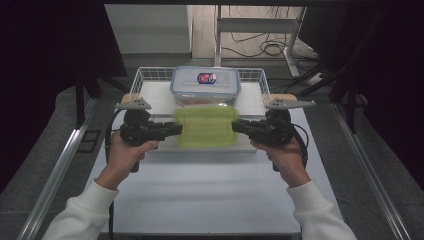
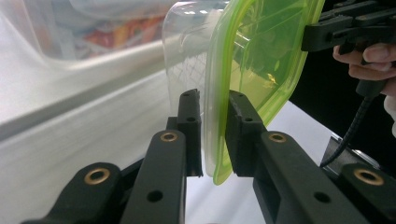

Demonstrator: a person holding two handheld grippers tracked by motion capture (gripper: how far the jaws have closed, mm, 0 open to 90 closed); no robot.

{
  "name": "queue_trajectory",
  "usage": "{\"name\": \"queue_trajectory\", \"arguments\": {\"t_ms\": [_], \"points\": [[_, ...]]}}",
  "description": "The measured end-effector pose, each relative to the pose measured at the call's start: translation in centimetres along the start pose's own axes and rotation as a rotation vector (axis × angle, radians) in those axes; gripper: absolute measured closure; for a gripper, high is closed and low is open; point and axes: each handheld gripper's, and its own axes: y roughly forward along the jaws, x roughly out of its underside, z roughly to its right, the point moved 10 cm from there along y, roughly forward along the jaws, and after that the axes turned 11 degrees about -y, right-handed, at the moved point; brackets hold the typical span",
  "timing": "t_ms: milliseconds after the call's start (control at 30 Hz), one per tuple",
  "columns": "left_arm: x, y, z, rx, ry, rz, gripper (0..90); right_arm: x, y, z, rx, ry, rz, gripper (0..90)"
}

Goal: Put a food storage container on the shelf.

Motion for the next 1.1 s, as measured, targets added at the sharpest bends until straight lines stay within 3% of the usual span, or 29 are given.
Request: {"name": "queue_trajectory", "arguments": {"t_ms": [467, 1100], "points": [[-4.3, -0.9, 0.1, -0.007, 0.029, 0.013, 78.0, -3.9, -0.2, 1.3, 0.016, -0.007, 0.027, 80.0], [-6.5, -1.2, -0.3, -0.025, 0.031, 0.024, 78.6, -5.8, 0.2, 2.1, 0.029, -0.012, 0.034, 80.0]]}}
